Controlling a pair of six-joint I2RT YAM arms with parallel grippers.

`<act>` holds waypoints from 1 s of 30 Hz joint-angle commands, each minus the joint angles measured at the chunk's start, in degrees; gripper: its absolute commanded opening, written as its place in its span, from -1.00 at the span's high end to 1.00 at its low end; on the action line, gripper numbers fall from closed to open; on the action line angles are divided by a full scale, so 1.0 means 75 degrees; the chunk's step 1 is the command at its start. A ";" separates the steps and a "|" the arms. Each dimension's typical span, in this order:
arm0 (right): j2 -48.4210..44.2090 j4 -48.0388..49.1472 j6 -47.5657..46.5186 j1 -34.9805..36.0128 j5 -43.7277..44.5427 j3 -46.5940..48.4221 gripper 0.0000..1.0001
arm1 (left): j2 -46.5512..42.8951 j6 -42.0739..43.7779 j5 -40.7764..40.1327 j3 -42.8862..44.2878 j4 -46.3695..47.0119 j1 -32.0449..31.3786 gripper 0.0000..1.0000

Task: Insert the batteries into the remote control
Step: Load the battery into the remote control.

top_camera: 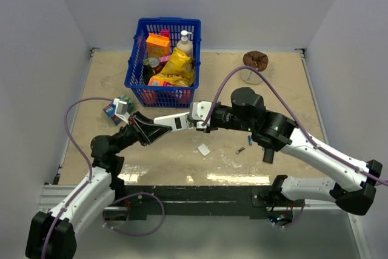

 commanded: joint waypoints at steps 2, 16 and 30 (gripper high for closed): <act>0.0105 0.0278 -0.0021 -0.0163 -0.0468 0.0195 0.28 | 0.0099 0.0251 0.0172 0.0431 0.0532 -0.0023 1.00; 0.0176 0.0301 0.0377 -0.0339 -0.0913 -0.0086 0.63 | 0.0357 -0.0146 0.0044 0.0244 0.1749 -0.0023 1.00; 0.0129 0.1050 0.1478 -0.0363 -0.0972 0.0521 0.39 | 0.0873 -0.0300 -0.0190 0.0044 0.2069 -0.0023 1.00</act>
